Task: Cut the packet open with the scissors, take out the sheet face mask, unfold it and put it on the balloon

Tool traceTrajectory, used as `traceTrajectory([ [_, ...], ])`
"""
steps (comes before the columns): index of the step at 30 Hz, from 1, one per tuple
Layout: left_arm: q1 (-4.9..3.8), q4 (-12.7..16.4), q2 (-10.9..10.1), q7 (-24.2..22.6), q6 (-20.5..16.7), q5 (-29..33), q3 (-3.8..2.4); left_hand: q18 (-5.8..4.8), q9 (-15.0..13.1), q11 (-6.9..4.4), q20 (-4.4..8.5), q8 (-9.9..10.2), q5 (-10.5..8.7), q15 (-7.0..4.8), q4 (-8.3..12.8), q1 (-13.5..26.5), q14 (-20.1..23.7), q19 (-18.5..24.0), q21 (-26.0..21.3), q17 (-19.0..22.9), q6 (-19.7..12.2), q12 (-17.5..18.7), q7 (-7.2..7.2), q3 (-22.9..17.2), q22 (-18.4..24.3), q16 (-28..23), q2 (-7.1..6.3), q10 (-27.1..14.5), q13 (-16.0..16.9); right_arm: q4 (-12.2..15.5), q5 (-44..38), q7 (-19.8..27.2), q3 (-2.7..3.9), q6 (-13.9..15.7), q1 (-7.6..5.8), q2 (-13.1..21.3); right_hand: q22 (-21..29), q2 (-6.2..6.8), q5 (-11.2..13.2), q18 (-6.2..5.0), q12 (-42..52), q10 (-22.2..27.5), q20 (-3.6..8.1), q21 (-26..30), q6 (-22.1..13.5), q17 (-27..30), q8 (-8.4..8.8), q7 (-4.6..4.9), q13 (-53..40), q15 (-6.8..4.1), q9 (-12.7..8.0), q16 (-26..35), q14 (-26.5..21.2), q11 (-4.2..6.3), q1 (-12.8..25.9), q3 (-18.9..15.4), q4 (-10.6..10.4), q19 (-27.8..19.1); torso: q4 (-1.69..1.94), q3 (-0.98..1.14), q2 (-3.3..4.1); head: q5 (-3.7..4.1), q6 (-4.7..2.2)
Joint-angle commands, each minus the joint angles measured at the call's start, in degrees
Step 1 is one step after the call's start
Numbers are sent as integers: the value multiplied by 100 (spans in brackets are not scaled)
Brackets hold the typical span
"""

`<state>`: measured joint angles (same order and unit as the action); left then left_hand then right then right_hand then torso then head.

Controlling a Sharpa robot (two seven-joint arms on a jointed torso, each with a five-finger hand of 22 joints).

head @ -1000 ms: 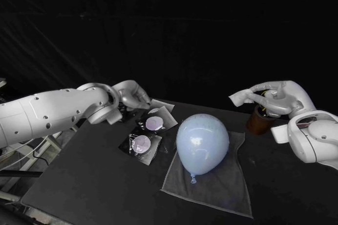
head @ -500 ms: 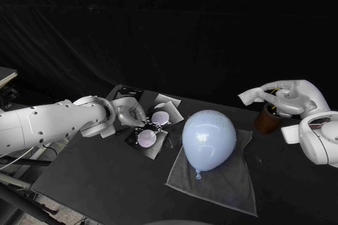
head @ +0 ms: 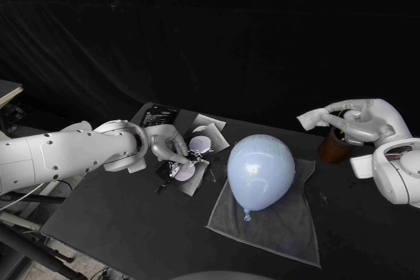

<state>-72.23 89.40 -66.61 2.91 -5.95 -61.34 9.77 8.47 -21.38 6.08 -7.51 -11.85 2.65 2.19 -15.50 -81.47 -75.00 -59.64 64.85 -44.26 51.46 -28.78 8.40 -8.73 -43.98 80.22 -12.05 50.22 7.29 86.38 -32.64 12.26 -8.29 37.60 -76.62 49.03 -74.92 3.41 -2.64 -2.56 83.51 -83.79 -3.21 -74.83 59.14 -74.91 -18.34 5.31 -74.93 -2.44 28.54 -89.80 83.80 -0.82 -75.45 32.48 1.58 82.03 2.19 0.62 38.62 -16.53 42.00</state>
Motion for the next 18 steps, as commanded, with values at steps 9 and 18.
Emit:
traceTrajectory([
  [9,6,-1,23,8,-111,-37,1,53,26,53,-32,141,13,27,-145,-310,-12,-85,-29,-67,-140,-61,72,1361,-24,41,245,-196,-61,-16,16,46,2,-93,1,-12,-508,-59,-16,-112,6,-259,-12,11,16,-1509,-21,-3,-1070,-38,11,-20,620,0,5,15,31,-19,-2,13,45,62,-70],
  [18,2,-105,231,-872,-1011,1393,-20,123,-7,41,-29,70,13,18,-108,-752,166,133,-245,388,30,-222,113,985,331,-81,590,-168,-52,-61,53,38,0,-128,21,-85,-508,-59,-16,-112,6,-259,-12,11,16,-1509,-21,-3,-1070,-38,11,-20,620,0,5,15,31,-19,-18,5,52,579,-346],
])
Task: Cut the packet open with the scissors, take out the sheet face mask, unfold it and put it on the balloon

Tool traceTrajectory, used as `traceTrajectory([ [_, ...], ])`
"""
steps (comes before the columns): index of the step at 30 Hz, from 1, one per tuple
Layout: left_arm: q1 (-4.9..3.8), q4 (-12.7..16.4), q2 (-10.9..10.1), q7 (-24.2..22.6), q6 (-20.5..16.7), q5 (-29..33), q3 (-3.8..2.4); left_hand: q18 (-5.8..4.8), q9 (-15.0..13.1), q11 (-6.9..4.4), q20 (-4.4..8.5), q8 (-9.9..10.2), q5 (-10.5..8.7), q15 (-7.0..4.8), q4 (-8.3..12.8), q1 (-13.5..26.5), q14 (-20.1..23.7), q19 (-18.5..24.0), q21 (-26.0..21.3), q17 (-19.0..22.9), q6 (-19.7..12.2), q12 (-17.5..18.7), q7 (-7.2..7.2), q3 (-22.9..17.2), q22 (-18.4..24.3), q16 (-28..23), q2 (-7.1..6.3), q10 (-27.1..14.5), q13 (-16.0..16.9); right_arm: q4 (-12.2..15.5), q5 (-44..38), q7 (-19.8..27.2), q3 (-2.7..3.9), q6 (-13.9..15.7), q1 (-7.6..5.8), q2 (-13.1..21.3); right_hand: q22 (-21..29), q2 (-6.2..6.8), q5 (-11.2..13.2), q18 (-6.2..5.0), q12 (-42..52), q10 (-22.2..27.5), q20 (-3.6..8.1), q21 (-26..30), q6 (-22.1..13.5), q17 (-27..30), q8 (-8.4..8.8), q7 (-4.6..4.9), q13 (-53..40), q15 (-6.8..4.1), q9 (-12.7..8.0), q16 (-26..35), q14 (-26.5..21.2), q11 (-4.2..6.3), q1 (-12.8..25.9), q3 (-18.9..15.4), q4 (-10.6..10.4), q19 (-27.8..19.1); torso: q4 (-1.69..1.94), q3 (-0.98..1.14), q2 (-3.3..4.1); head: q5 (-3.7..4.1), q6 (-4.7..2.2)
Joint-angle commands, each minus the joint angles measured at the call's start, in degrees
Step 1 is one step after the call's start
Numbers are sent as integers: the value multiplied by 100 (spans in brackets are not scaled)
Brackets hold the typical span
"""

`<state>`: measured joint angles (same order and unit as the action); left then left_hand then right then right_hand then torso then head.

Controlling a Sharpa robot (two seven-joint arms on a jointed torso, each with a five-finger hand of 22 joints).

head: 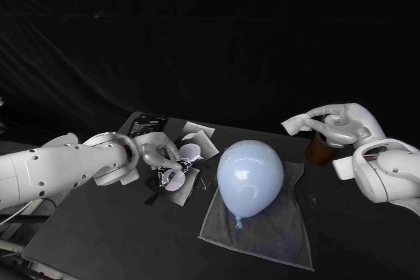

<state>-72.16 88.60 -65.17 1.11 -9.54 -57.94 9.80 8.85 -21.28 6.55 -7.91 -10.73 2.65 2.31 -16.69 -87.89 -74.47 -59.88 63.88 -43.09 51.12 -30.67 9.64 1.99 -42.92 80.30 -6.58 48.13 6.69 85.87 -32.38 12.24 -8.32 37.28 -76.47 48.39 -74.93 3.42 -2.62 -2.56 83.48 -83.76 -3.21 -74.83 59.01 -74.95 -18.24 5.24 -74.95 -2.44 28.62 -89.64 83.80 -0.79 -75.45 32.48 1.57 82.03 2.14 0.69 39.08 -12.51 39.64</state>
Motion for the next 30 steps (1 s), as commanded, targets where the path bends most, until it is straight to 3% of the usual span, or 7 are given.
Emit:
traceTrajectory([
  [1,-14,-65,165,-900,-780,1487,-43,118,-16,0,12,-51,13,8,20,-228,238,295,-280,506,88,-48,2,-183,414,-191,87,29,4,-18,99,32,2,-109,9,-35,-505,-63,-17,-114,7,-261,-13,17,18,-1505,-43,5,-1067,-37,6,-36,620,-4,14,19,37,-21,-17,-8,8,287,-172],
  [5,-52,-192,397,-1253,-959,2258,-179,129,-3,-13,20,-50,13,-3,19,-418,255,320,-341,586,130,-149,-1,-372,479,-242,179,140,18,-37,337,10,2,-162,12,-54,-501,-64,-17,-116,5,-260,-13,25,17,-1505,-44,5,-1066,-37,7,-36,620,-4,15,20,37,-25,-31,-21,2,496,-288],
  [9,-137,-304,684,-1479,-1027,2700,-306,144,1,-22,27,-60,13,-11,18,-479,306,372,-410,705,173,-174,-15,-447,568,-301,196,169,15,-56,543,-16,3,-230,12,-58,-499,-66,-18,-116,2,-259,-13,27,16,-1505,-45,6,-1064,-37,7,-36,620,-4,15,21,37,-27,-55,-32,0,819,-445],
  [15,-198,-445,1150,-1579,-886,2910,-381,151,11,-35,38,-62,14,-23,12,-528,334,397,-462,778,209,-209,-23,-539,623,-348,213,224,12,-58,788,-107,4,-409,7,-58,-491,-68,-18,-119,-2,-256,-13,40,15,-1505,-46,6,-1062,-37,7,-36,620,-4,16,22,37,-34,-83,-21,-2,1237,-560],
  [20,-202,-622,1590,-1636,-717,2933,-414,140,33,-14,38,-24,13,-14,2,-506,313,362,-447,745,163,-199,10,-570,588,-345,198,197,-1,8,948,-247,4,-573,3,-43,-472,-77,-17,-126,-30,-241,-13,70,6,-1505,-49,8,-1043,-36,8,-36,620,-5,21,27,36,-49,-135,-12,-10,1403,-665],
  [24,-200,-911,1931,-1569,-417,2928,-448,143,50,11,27,4,12,7,-3,-415,322,390,-488,767,134,-170,35,-584,640,-355,192,122,-22,48,1055,-301,5,-636,-13,-53,-468,-80,-17,-128,-34,-238,-13,77,3,-1505,-50,9,-1041,-36,8,-36,620,-6,23,28,35,-53,-150,-13,-8,1566,-770],
  [30,-201,-1266,2382,-1652,-293,2907,-490,139,48,5,20,-7,12,9,9,-406,320,372,-480,767,164,-181,22,-613,618,-355,210,132,-25,39,1296,-356,6,-651,-93,-126,-451,-85,-17,-134,-68,-219,-14,105,-7,-1505,-54,11,-1018,-35,9,-36,620,-9,35,28,31,-67,-153,-15,-3,1709,-815],
])
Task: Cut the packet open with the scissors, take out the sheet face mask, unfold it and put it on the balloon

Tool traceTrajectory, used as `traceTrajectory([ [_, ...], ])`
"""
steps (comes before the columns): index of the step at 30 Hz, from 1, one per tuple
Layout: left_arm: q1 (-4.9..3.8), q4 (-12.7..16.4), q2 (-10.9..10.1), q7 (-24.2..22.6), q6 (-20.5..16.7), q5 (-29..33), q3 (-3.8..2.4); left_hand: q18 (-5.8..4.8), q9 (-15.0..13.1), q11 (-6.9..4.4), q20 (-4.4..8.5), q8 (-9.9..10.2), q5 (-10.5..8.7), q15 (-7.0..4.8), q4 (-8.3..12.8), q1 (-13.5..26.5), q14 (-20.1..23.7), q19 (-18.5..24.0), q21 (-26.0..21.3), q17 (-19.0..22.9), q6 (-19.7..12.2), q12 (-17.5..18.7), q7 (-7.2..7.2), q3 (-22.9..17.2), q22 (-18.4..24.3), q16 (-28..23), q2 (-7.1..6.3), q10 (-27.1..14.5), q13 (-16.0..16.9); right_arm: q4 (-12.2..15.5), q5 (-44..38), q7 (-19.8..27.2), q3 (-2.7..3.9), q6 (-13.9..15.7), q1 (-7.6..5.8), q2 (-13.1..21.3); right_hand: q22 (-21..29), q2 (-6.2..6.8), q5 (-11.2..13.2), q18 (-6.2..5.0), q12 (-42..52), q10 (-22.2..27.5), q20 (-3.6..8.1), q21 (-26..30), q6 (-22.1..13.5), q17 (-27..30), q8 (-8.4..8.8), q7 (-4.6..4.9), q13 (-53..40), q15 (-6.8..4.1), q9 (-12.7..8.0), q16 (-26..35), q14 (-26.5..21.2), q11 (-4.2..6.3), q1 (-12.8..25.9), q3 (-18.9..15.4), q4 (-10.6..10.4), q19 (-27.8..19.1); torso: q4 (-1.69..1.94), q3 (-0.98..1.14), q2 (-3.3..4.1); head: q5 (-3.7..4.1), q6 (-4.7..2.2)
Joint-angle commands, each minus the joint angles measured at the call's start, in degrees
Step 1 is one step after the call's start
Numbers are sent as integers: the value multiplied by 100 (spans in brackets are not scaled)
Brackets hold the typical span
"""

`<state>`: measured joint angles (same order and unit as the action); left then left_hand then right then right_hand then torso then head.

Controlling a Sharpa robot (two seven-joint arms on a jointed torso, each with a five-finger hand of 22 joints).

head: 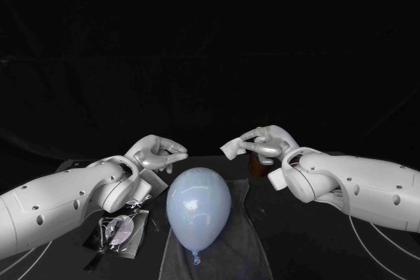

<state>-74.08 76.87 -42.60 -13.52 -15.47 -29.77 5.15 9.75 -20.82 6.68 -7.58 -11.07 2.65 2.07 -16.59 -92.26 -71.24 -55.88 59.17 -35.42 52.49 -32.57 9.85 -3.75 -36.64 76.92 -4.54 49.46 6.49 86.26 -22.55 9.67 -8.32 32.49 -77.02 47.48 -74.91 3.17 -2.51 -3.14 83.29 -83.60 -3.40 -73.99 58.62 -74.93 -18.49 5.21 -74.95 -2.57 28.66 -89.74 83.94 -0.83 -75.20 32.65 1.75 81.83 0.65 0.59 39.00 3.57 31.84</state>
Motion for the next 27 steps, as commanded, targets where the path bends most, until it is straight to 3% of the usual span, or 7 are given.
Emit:
traceTrajectory([
  [1,-8,-142,199,-218,300,89,-42,51,1,-10,-13,24,12,32,0,30,1,-22,-16,12,34,5,-4,-47,-1,-20,9,5,-6,-6,371,-104,6,-167,-58,-53,-453,-60,-29,-76,-50,-233,5,22,31,-1507,-30,14,-1017,-22,4,-26,606,-4,11,11,14,-48,-4,-6,9,109,-24],
  [13,-19,-525,704,-419,270,156,-164,76,4,-12,-15,27,11,31,-6,54,53,68,-101,132,35,4,-9,-50,132,-56,2,6,-9,-55,1191,-95,20,-132,-194,-258,-447,-73,-29,-78,-78,-217,3,35,12,-1507,-45,15,-999,-19,8,-26,606,-7,46,5,0,-54,-8,5,22,133,-28],
  [21,-21,-667,856,-504,200,435,-190,78,25,-6,-27,52,12,41,10,32,420,178,-237,765,33,19,-8,-154,207,-326,-8,-19,-44,-139,1841,47,35,-3,-295,-355,-426,-84,-29,-86,-103,-203,3,70,4,-1507,-54,14,-983,-18,11,-26,606,-7,64,3,-9,-72,-2,5,12,145,-78],
  [23,-21,-687,891,-529,186,517,-195,84,-27,-53,-21,-79,12,13,22,-20,487,201,-282,846,272,-48,-84,-228,229,-381,9,108,-28,-188,1959,86,39,44,-315,-387,-426,-84,-29,-86,-103,-203,3,70,4,-1507,-54,14,-983,-18,11,-26,606,-7,64,3,-9,-72,-7,4,13,145,-97],
  [27,-21,-722,949,-543,140,588,-201,84,-21,-56,-15,-65,11,7,9,-4,521,207,-298,908,248,-49,-78,-235,237,-408,-11,116,-31,-286,2105,155,44,118,-332,-445,-425,-86,-29,-87,-111,-199,2,74,0,-1507,-57,14,-978,-18,11,-26,606,-7,71,1,-12,-73,1,6,18,143,-107],
])
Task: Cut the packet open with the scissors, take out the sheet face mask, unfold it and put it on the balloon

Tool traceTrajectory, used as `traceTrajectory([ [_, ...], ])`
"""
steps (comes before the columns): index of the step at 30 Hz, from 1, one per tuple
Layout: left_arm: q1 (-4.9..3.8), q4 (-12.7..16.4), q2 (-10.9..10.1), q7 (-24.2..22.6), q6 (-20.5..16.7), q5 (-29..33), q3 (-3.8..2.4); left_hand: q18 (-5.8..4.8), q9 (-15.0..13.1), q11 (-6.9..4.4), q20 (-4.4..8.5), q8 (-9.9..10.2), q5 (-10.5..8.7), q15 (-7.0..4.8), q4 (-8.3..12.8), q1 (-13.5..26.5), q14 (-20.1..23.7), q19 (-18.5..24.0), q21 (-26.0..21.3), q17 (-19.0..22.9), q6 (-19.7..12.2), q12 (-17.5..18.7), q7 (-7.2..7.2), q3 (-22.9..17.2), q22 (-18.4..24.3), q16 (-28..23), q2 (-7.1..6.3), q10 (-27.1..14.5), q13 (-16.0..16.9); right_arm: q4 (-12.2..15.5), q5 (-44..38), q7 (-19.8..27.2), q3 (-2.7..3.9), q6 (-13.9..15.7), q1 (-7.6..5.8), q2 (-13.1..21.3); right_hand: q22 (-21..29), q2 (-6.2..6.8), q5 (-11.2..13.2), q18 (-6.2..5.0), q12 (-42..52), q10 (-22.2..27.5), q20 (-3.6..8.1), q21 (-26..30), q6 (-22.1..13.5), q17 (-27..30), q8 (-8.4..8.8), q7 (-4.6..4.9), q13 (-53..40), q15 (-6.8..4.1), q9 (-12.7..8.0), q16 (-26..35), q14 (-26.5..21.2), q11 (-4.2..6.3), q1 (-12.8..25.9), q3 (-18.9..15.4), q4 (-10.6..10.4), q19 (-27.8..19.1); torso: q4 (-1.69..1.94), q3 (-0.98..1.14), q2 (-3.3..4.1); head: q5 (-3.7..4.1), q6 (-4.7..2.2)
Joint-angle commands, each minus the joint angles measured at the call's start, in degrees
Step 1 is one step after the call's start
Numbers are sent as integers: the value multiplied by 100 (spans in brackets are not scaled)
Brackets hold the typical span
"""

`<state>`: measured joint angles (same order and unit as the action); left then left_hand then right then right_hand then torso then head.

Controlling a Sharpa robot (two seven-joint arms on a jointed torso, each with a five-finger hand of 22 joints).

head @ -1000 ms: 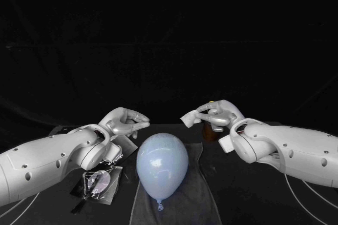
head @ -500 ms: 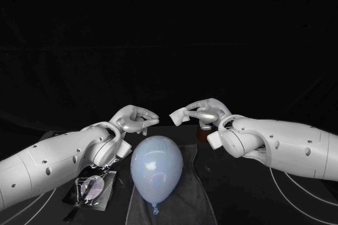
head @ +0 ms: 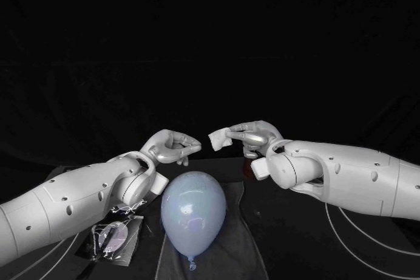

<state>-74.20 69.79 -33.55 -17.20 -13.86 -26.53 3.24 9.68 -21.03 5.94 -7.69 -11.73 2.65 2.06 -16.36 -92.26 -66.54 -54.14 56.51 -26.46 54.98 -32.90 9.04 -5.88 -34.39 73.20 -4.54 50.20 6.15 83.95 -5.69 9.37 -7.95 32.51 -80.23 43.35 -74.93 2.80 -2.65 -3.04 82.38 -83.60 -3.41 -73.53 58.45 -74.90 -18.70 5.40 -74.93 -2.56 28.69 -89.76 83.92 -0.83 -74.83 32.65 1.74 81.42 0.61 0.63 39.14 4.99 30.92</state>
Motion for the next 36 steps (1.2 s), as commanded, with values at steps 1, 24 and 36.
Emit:
traceTrajectory([
  [1,-8,-20,55,-174,-30,274,-11,92,5,19,-3,12,11,7,-18,5,52,34,-37,11,-18,-16,10,-23,14,-40,-20,43,1,-76,441,207,9,133,-14,-43,-423,-50,-14,-97,-21,-200,3,27,17,-1510,-35,-5,-980,-19,8,-24,608,-7,34,2,-12,-32,6,4,5,-3,-20],
  [24,-39,-731,550,444,84,647,-27,80,61,61,-14,166,9,38,-25,258,222,54,-209,305,-179,118,84,-84,104,-220,-100,57,-97,-174,688,546,64,179,-25,-177,-420,-69,-15,-99,-55,-181,2,34,0,-1510,-47,-6,-958,-19,11,-24,608,-7,60,0,-26,-34,1,9,23,-13,-101],
  [36,-47,-1079,839,638,480,839,-29,71,196,355,-266,622,9,319,-51,870,695,257,-641,447,-909,748,373,732,330,-472,-363,-730,-252,-30,701,567,71,76,-29,-228,-416,-73,-15,-100,-73,-170,2,41,-9,-1510,-49,-6,-946,-19,10,-24,608,-7,67,0,-28,-38,3,3,28,-61,-140],
])
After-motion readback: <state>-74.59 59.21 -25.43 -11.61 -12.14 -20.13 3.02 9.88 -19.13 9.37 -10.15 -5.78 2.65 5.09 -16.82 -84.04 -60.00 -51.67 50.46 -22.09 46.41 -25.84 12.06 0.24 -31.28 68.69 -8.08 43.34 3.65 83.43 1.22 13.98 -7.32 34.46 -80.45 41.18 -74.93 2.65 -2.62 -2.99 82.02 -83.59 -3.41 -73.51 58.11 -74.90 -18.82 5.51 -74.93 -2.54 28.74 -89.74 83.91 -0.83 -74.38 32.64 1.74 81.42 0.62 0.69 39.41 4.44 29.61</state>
